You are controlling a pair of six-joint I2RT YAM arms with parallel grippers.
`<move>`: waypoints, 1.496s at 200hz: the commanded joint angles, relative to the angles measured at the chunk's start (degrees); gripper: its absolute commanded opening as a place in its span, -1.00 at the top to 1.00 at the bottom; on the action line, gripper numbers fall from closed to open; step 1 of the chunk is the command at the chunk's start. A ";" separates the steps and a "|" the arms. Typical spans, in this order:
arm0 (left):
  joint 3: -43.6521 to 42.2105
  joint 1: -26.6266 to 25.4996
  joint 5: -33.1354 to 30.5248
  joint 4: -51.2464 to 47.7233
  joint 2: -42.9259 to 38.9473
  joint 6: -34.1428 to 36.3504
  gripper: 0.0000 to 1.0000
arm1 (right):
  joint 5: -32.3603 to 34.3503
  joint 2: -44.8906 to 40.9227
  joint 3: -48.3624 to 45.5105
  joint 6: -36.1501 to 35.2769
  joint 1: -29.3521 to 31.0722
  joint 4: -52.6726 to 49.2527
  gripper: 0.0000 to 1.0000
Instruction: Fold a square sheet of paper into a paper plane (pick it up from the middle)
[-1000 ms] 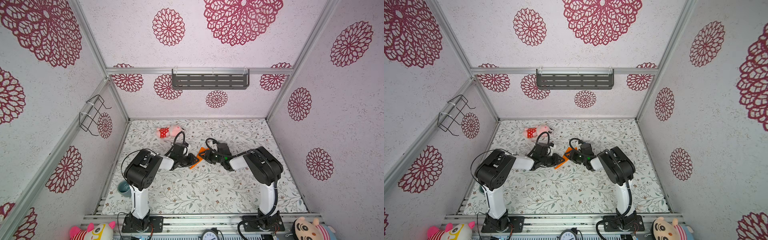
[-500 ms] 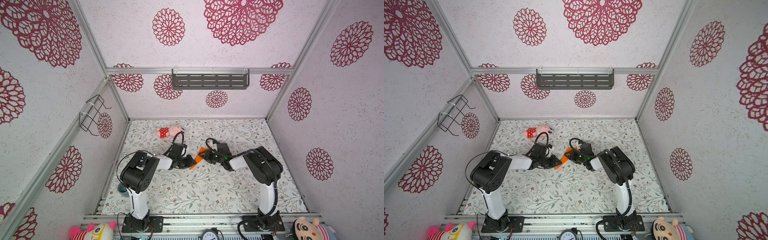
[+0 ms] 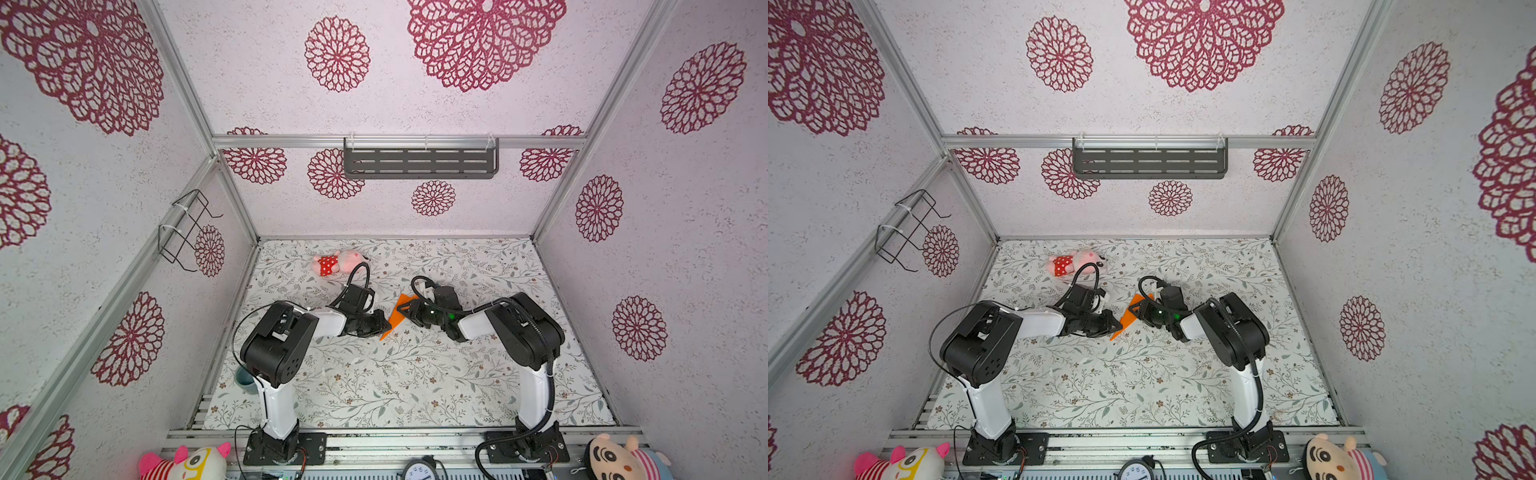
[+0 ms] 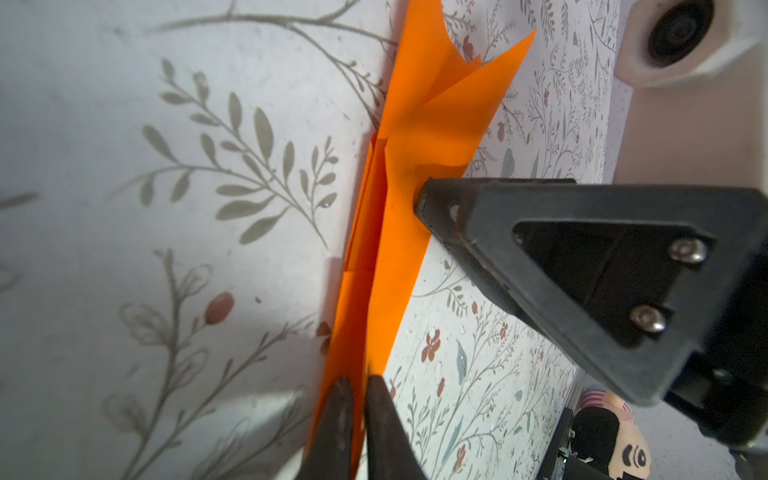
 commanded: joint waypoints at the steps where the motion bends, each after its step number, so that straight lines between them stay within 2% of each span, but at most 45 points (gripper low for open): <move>1: 0.09 -0.24 -3.39 -6.27 -0.37 1.26 0.76 | 1.87 1.95 0.06 0.65 -0.15 -3.41 0.24; 21: 0.75 -0.30 -3.41 -6.64 -1.52 1.75 0.74 | 1.95 2.04 0.13 0.63 -0.20 -3.95 0.25; 53: 1.61 -0.46 -3.37 -6.70 -6.54 1.96 0.53 | 2.06 2.08 0.15 0.47 -0.14 -5.04 0.26; 81: 1.72 -0.75 -3.85 -6.15 -9.82 1.83 0.51 | 2.56 2.08 0.24 0.45 -0.16 -6.30 0.27; 136: 6.00 -2.43 -0.68 -6.46 -6.33 2.64 0.68 | 3.00 2.35 0.68 0.72 -0.16 -7.64 0.28; 181: 10.89 -3.01 -2.85 -12.07 -1.30 4.37 0.77 | 2.86 2.71 0.84 0.96 -0.19 -7.96 0.30; 299: 12.35 -3.50 -6.25 -17.16 2.85 5.40 0.87 | 2.74 3.05 1.12 1.03 -0.24 -8.82 0.31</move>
